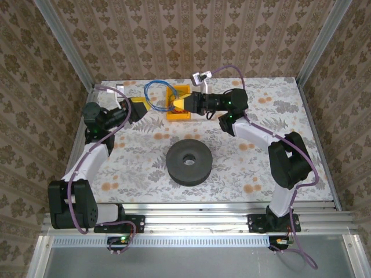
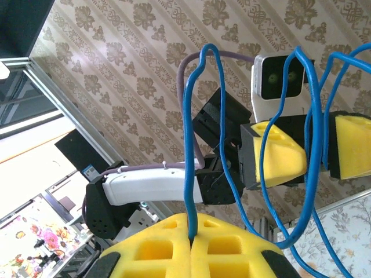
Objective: Wrap the cables
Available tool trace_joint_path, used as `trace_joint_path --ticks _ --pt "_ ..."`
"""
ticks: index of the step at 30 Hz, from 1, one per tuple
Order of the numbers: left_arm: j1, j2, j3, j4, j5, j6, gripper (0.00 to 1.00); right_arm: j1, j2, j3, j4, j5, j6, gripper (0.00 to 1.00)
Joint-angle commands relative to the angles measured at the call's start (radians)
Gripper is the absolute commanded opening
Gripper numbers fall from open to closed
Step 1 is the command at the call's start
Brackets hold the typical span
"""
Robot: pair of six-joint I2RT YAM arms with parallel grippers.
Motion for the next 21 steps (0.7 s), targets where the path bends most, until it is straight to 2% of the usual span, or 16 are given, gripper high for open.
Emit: trace_joint_path --ticks 1,8,13,16,21 --pt "0.005 -0.026 0.055 0.004 0.007 0.025 0.65 0.013 -0.025 -0.003 0.052 0.008 -0.011 0.0" --pt "0.004 -0.011 0.077 0.008 0.009 0.023 0.64 0.023 -0.031 -0.024 0.05 0.005 -0.022 0.0" --pt "0.004 -0.007 0.077 0.012 0.005 0.022 0.58 0.023 -0.032 -0.019 0.049 -0.005 -0.022 0.0" --pt "0.004 -0.003 0.08 0.013 0.004 0.021 0.54 0.023 -0.029 -0.02 0.049 -0.008 -0.023 0.0" --pt "0.003 0.007 0.09 0.032 0.007 0.006 0.4 0.023 -0.023 -0.022 0.045 -0.006 -0.027 0.0"
